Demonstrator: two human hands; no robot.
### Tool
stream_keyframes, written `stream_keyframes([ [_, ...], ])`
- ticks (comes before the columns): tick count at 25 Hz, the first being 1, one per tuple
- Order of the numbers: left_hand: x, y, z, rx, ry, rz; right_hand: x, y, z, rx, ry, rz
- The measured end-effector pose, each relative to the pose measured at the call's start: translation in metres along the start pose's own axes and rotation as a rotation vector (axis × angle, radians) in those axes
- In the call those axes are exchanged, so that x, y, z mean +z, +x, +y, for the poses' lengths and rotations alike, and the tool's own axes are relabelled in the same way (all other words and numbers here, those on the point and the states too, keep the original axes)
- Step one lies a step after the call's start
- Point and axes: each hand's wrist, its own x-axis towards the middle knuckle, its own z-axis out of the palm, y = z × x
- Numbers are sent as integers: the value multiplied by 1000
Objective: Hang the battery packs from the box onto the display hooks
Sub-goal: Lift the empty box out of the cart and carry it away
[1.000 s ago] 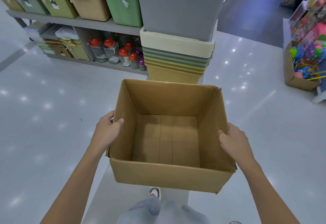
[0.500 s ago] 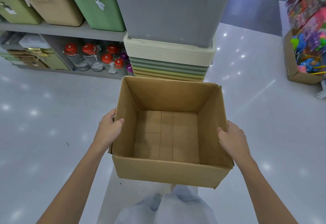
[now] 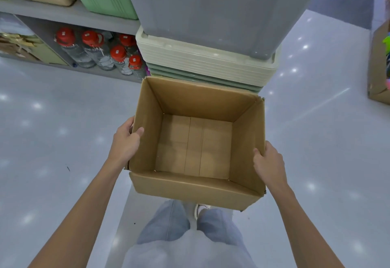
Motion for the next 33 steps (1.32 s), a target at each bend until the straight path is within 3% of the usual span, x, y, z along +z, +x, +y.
stream_keyframes([
  [7, 46, 119, -49, -56, -23, 34, 91, 97, 14, 94, 8, -41],
  [16, 146, 270, -159, -1, 47, 12, 226, 229, 89, 114, 31, 15],
  [28, 278, 422, -309, 54, 132, -16, 376, 393, 192, 82, 38, 40],
  [33, 308, 460, -340, 109, 104, 4, 406, 436, 211, 73, 46, 75],
])
